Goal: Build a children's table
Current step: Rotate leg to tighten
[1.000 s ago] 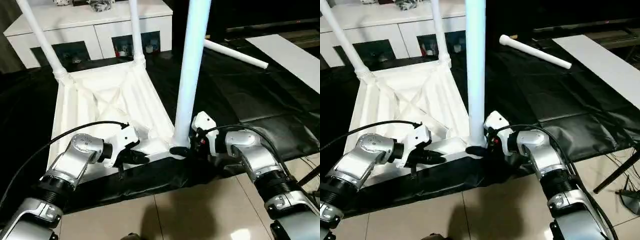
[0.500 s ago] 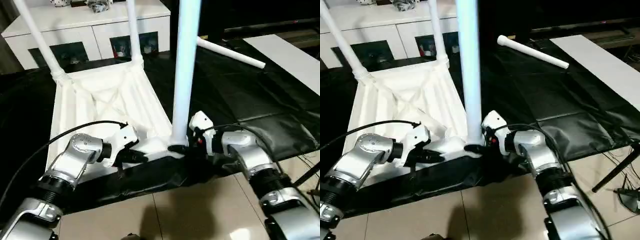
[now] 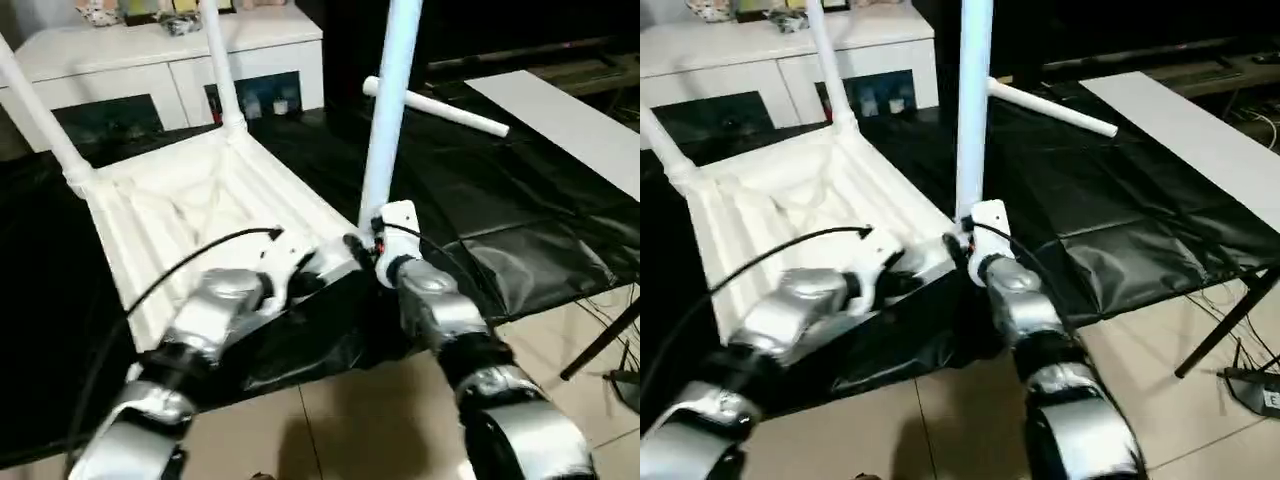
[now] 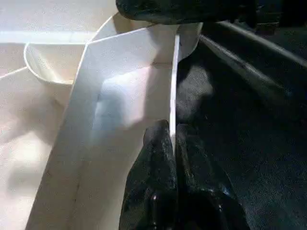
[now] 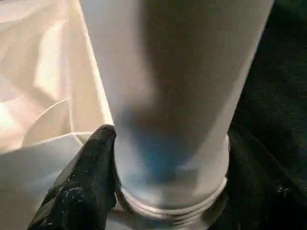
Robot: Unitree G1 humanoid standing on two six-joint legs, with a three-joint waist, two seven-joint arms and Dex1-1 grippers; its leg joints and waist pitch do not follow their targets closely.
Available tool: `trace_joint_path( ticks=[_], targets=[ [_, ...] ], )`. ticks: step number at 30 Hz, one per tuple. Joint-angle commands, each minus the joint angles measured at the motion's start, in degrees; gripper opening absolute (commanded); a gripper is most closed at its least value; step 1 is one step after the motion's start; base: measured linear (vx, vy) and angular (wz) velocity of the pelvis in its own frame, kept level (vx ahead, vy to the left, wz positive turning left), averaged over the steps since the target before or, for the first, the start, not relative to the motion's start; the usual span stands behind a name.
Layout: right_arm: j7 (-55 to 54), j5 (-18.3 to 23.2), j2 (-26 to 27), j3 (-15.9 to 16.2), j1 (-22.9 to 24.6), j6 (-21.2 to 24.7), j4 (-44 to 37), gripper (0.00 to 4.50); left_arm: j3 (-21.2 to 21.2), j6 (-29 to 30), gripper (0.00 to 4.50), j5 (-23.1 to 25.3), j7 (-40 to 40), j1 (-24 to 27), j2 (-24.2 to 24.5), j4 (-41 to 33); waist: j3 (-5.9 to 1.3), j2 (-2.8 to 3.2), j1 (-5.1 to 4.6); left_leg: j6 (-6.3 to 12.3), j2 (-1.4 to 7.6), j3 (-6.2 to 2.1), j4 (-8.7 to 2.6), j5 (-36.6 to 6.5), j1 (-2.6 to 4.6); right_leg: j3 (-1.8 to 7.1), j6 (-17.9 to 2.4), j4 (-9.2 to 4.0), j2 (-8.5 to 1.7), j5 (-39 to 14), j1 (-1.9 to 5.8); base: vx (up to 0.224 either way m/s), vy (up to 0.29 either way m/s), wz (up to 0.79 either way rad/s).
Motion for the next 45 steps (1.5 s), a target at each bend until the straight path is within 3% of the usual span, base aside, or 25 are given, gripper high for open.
trace_joint_path(
  ticks=[1,3,8,12,14,15,17,19,22,25,27,29,31,33,38,45],
  targets=[
    [3.36,1.88,5.34,1.45,0.15,0.17,2.12,2.72,3.05,-2.26,0.00,0.56,8.66,-1.55,-1.43,2.39,-3.27,-0.63,-0.49,-1.47,2.49,-2.38,-5.02,-28.45,2.21,1.49,-7.96,-5.60,-3.22,-29.86,0.71,0.000,0.000,0.00],
    [4.83,1.71,5.40,1.74,-0.08,-0.08,1.55,3.28,2.85,-2.66,0.00,0.66,7.96,-1.34,-1.43,1.91,-3.42,-0.74,-0.48,-1.08,2.59,-2.41,-5.16,-27.59,1.97,1.53,-7.78,-5.48,-3.31,-29.38,0.90,0.000,0.000,0.00],
    [6.22,0.32,4.24,2.32,-0.45,-1.32,0.73,3.76,1.43,-3.09,0.00,0.22,3.31,0.49,0.37,-1.41,-3.65,-0.87,-1.00,-0.44,2.65,-2.69,-5.55,-25.24,0.75,1.40,-8.05,-4.86,-3.55,-26.66,1.80,0.000,0.000,0.00],
    [15.91,-0.77,-0.63,5.12,0.78,-3.28,-2.88,3.76,-0.97,-6.26,0.00,-1.17,-7.91,4.04,4.15,-6.14,-3.84,-0.86,-1.10,0.58,2.76,-2.51,-5.33,-23.16,0.60,1.55,-9.85,-4.50,-3.60,-22.66,1.89,0.000,0.000,0.00],
    [16.07,-0.81,-0.73,5.20,0.83,-3.34,-2.99,3.76,-1.01,-6.42,0.00,-1.19,-8.10,4.09,4.22,-6.19,-3.95,-0.74,-1.00,1.35,2.83,-2.10,-5.04,-21.69,0.85,1.70,-11.14,-4.30,-3.41,-19.37,1.61,0.000,0.000,0.00],
    [17.36,-1.54,-1.97,5.98,1.38,-4.22,-4.10,3.76,-1.35,-7.97,0.00,-1.60,-10.31,4.61,5.04,-6.71,-4.01,-0.78,-0.78,1.78,2.82,-1.81,-4.84,-20.71,1.25,1.85,-12.46,-4.23,-3.33,-17.70,1.37,0.000,0.000,0.00],
    [22.70,-1.21,-5.13,6.67,2.64,-4.44,-7.28,3.76,-2.27,-10.49,0.00,-2.31,-15.59,5.48,7.92,-7.14,-4.24,-0.43,-0.15,2.50,2.94,-1.71,-4.72,-18.04,1.12,1.88,-12.88,-3.85,-3.51,-15.73,1.73,0.000,0.000,0.00],
    [26.49,-0.74,-6.75,7.00,3.21,-4.15,-8.80,3.76,-2.68,-10.93,0.00,-2.61,-18.05,5.77,9.52,-7.21,-4.32,-0.33,0.85,3.47,3.20,-1.20,-4.49,-15.99,1.58,1.87,-13.92,-3.39,-2.84,-11.48,1.27,0.000,0.000,0.00],
    [36.36,-0.33,-10.60,9.54,5.09,-5.26,-12.21,3.76,-2.52,-11.36,0.00,-4.01,-23.47,6.09,12.24,-7.65,-4.73,-0.30,1.41,4.17,3.20,-1.28,-4.17,-12.43,1.19,1.73,-14.81,-2.41,-2.90,-6.64,1.86,0.000,0.000,0.00],
    [44.54,1.36,-12.88,11.26,6.47,-4.54,-14.92,3.76,-2.32,-10.35,0.00,-5.59,-28.35,6.24,14.12,-8.46,-5.03,-0.48,1.72,6.71,3.11,-1.23,-3.56,-8.21,0.75,1.62,-16.38,-1.82,-2.96,-1.76,2.05,0.000,0.000,0.00],
    [48.71,1.71,-14.15,12.79,7.24,-4.34,-16.31,3.76,-2.36,-10.45,0.00,-5.81,-30.17,6.11,14.97,-8.07,-4.84,-0.44,2.11,7.42,3.18,-1.18,-3.45,-8.77,0.66,1.60,-16.32,-1.89,-2.90,-3.01,1.85,0.000,0.000,0.00],
    [51.66,1.63,-15.12,13.95,7.67,-4.31,-16.99,3.76,-2.59,-11.01,0.00,-5.80,-31.50,5.76,15.77,-7.00,-4.54,-0.50,2.41,6.37,3.30,-1.23,-3.70,-11.73,0.75,1.72,-15.86,-2.31,-3.04,-7.51,1.69,0.000,0.000,0.00],
    [52.76,1.00,-15.62,14.44,7.59,-4.70,-16.60,3.76,-2.65,-11.72,0.00,-5.43,-32.07,5.30,16.33,-5.65,-4.10,-0.35,2.62,3.56,3.45,-1.33,-4.18,-16.76,1.11,1.91,-14.56,-2.94,-3.07,-14.76,1.26,0.000,0.000,0.00],
    [52.24,0.37,-15.62,14.01,6.96,-5.22,-15.42,3.76,-2.54,-12.33,0.00,-5.29,-32.36,4.87,16.59,-4.69,-3.99,-0.51,2.54,1.65,3.44,-1.43,-4.43,-19.39,1.33,2.05,-13.79,-3.12,-3.04,-17.46,1.13,0.000,0.000,0.00],
    [52.00,0.17,-15.76,13.81,6.28,-5.25,-14.46,3.76,-2.33,-12.36,0.00,-5.27,-33.22,4.58,16.79,-4.40,-4.02,-0.58,2.34,0.50,3.36,-1.61,-4.65,-20.27,1.16,2.14,-13.10,-3.15,-3.16,-17.89,1.20,0.000,0.000,0.00],
    [52.65,-1.07,-16.43,14.53,6.29,-5.65,-13.66,3.05,-2.14,-13.08,0.00,-5.04,-33.61,4.33,16.95,-3.56,-4.42,-0.64,2.61,2.72,3.28,-1.40,-4.09,-15.08,0.85,2.09,-14.51,-2.54,-3.11,-11.85,1.43,0.000,0.000,0.00]
  ],
)
